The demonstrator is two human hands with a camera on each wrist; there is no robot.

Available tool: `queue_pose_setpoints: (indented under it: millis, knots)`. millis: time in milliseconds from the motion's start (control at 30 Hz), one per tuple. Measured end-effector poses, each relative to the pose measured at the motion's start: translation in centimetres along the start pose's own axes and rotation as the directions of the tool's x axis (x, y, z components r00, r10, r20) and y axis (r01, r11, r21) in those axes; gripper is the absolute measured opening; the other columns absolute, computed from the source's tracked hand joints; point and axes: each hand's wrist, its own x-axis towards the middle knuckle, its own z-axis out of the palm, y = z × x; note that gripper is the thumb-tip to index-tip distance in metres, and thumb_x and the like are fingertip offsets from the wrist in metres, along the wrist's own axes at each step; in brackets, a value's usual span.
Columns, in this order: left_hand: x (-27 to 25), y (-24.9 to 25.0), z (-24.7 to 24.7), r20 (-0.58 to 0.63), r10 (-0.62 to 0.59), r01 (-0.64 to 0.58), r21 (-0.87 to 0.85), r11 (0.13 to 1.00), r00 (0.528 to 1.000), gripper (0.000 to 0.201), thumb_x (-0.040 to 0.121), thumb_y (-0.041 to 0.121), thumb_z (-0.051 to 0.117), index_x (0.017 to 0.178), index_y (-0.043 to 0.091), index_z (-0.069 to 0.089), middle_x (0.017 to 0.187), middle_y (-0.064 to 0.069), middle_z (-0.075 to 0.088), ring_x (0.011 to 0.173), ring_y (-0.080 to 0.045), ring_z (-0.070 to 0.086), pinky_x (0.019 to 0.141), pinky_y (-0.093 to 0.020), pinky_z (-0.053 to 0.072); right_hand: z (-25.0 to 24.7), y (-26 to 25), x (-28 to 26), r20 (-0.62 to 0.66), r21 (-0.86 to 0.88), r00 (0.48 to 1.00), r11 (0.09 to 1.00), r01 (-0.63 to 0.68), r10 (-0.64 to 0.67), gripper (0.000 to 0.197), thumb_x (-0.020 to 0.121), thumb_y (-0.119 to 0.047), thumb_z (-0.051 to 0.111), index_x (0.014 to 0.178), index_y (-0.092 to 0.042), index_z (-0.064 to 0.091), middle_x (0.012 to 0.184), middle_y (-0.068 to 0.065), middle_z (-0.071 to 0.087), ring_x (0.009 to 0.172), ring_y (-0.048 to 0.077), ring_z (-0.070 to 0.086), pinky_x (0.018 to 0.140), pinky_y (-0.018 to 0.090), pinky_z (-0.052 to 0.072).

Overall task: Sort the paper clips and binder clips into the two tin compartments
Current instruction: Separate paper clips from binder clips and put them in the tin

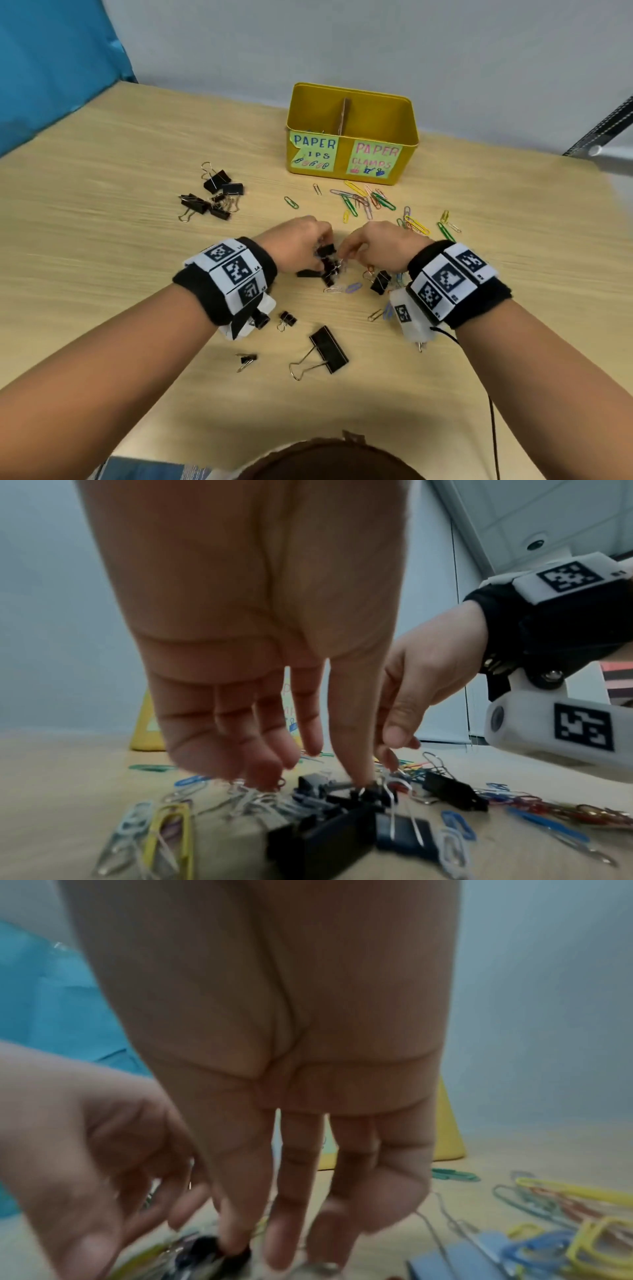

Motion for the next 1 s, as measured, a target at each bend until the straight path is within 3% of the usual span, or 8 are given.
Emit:
queue_pose_setpoints:
  millis: [133, 300, 400, 500, 600, 700, 833, 1000]
  knots:
    - [-0.8, -0.2, 0.7, 0.068, -0.057, 0.056, 0.006, 0.998, 0.996, 0.039, 0.079, 0.017, 0.07, 0.113, 0.009, 0.053, 0.095, -0.004, 0.054, 0.085, -0.017, 0.048, 0.071, -0.026, 0.038, 0.2, 0.2, -0.5, -0.128, 0.052, 0.992, 0.999, -0.007, 0.014, 0.032, 0.093, -0.008, 0.044, 0.112, -0.018, 0.067, 0.122, 0.006, 0.064, 0.106, 0.021, 0.058, 0.081, 0.019, 0.038]
    - [-1.9, -0.7, 1.3, 0.116, -0.092, 0.102, -0.084, 0.991, 0.989, 0.044, 0.077, 0.02, 0.073, 0.114, 0.01, 0.051, 0.088, 0.001, 0.051, 0.077, -0.017, 0.049, 0.055, -0.024, 0.037, 2.0, -1.1, -0.9, 0.066, 0.05, 0.998, 0.999, 0.02, -0.023, 0.033, 0.089, -0.008, 0.047, 0.115, -0.016, 0.065, 0.093, 0.004, 0.059, 0.082, 0.016, 0.054, 0.067, 0.02, 0.042]
    - [-2.6, -1.1, 1.1, 0.095, -0.091, 0.101, -0.105, 0.989, 0.991, 0.056, 0.077, 0.018, 0.073, 0.125, 0.015, 0.046, 0.091, 0.001, 0.05, 0.084, -0.017, 0.05, 0.07, -0.025, 0.041, 2.6, -1.7, -0.9, -0.009, 0.102, 0.998, 0.993, 0.059, -0.058, 0.032, 0.093, -0.01, 0.043, 0.118, -0.016, 0.063, 0.096, 0.001, 0.055, 0.085, 0.016, 0.051, 0.067, 0.019, 0.039]
    - [-2.9, -1.6, 1.3, 0.177, -0.045, 0.054, -0.047, 0.997, 0.983, 0.085, 0.072, 0.024, 0.077, 0.143, 0.031, 0.03, 0.113, -0.003, 0.043, 0.105, -0.019, 0.047, 0.093, -0.029, 0.043, 2.7, -1.8, -0.7, -0.145, 0.09, 0.989, 0.995, 0.047, -0.034, 0.032, 0.09, -0.005, 0.04, 0.107, -0.015, 0.065, 0.108, 0.009, 0.064, 0.093, 0.024, 0.057, 0.075, 0.024, 0.04]
    - [-2.8, -1.4, 2.1, 0.231, -0.023, 0.006, 0.072, 0.997, 0.973, 0.085, 0.071, 0.027, 0.077, 0.143, 0.035, 0.032, 0.127, -0.008, 0.041, 0.117, -0.025, 0.044, 0.102, -0.034, 0.041, 3.2, -2.1, -0.8, -0.069, -0.014, 0.997, 1.0, 0.022, -0.023, 0.032, 0.088, -0.003, 0.043, 0.101, -0.015, 0.069, 0.114, 0.011, 0.065, 0.1, 0.025, 0.059, 0.081, 0.026, 0.044]
    - [-3.1, -1.2, 2.4, 0.13, -0.063, 0.059, 0.028, 0.998, 0.989, 0.058, 0.073, 0.019, 0.075, 0.126, 0.021, 0.05, 0.116, -0.006, 0.049, 0.105, -0.023, 0.053, 0.089, -0.032, 0.046, 3.8, -2.1, -1.0, -0.163, -0.172, 0.986, 0.983, -0.057, 0.029, 0.031, 0.09, -0.007, 0.045, 0.112, -0.014, 0.066, 0.122, 0.012, 0.06, 0.116, 0.03, 0.052, 0.095, 0.035, 0.043]
    - [-3.6, -1.6, 2.0, 0.089, -0.088, 0.094, -0.071, 0.993, 0.992, 0.04, 0.073, 0.019, 0.076, 0.107, 0.013, 0.055, 0.075, 0.01, 0.044, 0.078, -0.015, 0.048, 0.061, -0.024, 0.036, 4.0, -2.2, -1.0, -0.225, -0.087, 0.974, 0.996, -0.032, 0.012, 0.026, 0.086, -0.009, 0.053, 0.106, -0.017, 0.066, 0.116, 0.01, 0.061, 0.116, 0.03, 0.051, 0.093, 0.034, 0.044]
    - [-4.4, -2.0, 1.5, 0.051, -0.08, 0.086, -0.123, 0.989, 0.996, 0.032, 0.073, 0.019, 0.074, 0.1, 0.014, 0.058, 0.077, 0.007, 0.054, 0.071, -0.012, 0.05, 0.056, -0.022, 0.038, 5.2, -3.3, -0.9, -0.077, -0.144, 0.994, 0.988, 0.06, -0.072, 0.029, 0.082, -0.022, 0.064, 0.112, -0.021, 0.062, 0.112, 0.005, 0.061, 0.112, 0.025, 0.05, 0.086, 0.033, 0.043]
